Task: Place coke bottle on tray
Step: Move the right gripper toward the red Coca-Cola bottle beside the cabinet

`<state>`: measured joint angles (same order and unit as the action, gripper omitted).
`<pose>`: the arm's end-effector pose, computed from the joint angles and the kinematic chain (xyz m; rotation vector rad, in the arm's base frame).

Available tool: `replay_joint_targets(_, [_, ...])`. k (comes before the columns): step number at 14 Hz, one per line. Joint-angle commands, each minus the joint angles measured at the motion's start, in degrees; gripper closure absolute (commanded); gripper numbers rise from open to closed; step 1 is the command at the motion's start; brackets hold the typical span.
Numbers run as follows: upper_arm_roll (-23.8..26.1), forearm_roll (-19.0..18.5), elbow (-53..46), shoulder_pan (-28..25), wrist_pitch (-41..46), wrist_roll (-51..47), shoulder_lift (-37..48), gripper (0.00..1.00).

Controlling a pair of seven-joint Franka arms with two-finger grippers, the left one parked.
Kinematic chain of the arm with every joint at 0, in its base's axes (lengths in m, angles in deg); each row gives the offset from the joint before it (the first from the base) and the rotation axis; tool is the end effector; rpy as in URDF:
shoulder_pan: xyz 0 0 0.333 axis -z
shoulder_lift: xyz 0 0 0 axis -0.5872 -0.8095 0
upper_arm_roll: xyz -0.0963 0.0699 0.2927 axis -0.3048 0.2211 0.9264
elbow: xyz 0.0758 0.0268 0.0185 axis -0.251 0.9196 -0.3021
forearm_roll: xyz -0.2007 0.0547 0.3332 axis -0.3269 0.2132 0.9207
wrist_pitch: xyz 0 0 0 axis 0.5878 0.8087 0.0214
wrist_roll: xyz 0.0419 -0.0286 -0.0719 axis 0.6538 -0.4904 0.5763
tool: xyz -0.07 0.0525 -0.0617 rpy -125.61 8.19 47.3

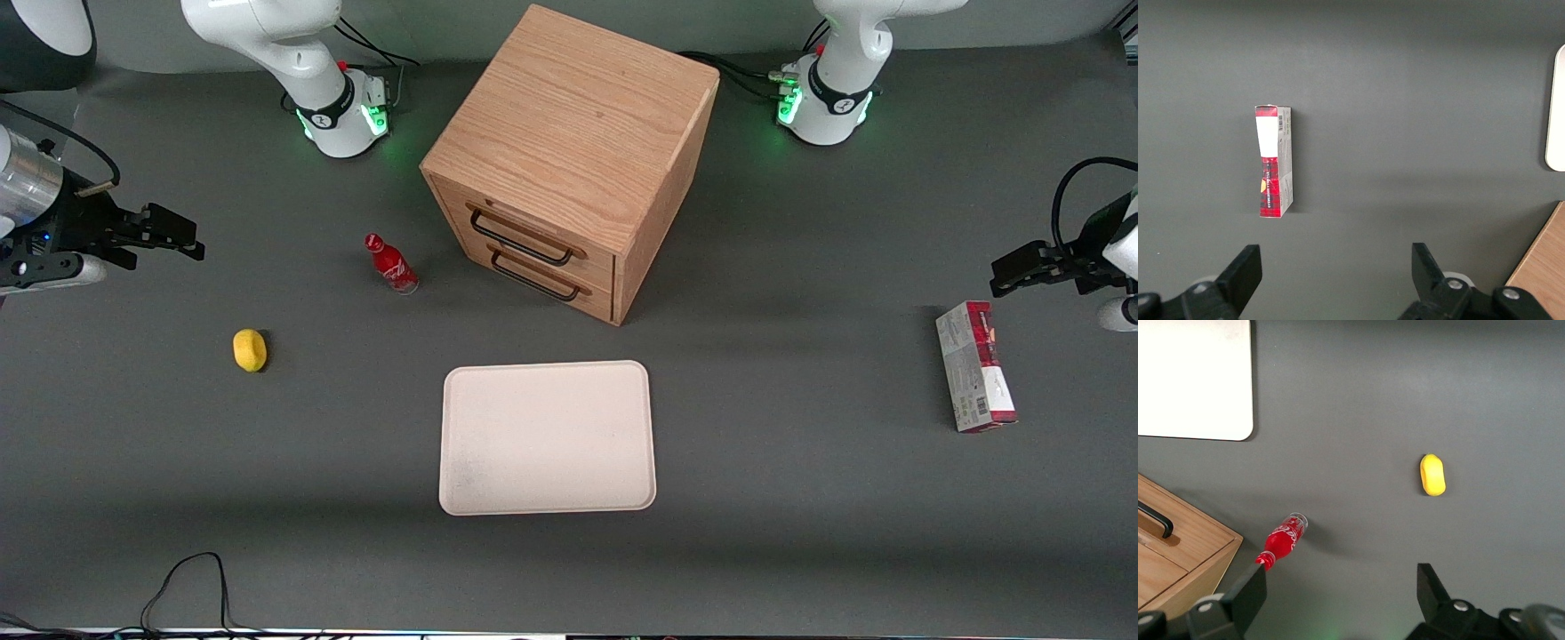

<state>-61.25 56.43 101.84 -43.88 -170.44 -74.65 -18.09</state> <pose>0.5319 0.0026 0.5801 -3.0821 -0.0985 0.0986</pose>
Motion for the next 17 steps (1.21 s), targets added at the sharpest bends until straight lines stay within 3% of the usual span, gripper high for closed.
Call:
replay_joint_targets(1, [-0.8, 1.6, -1.8, -0.9, 1.5, 0.8, -1.0, 0.00])
replay_joint_targets(14, [-0.1, 1.3, -2.5, -1.3, 4.4, -2.9, -1.9, 0.00])
replay_joint_targets(17, [0.3, 1.4, -3.5, -6.7, 5.8, -9.8, -2.5, 0.00])
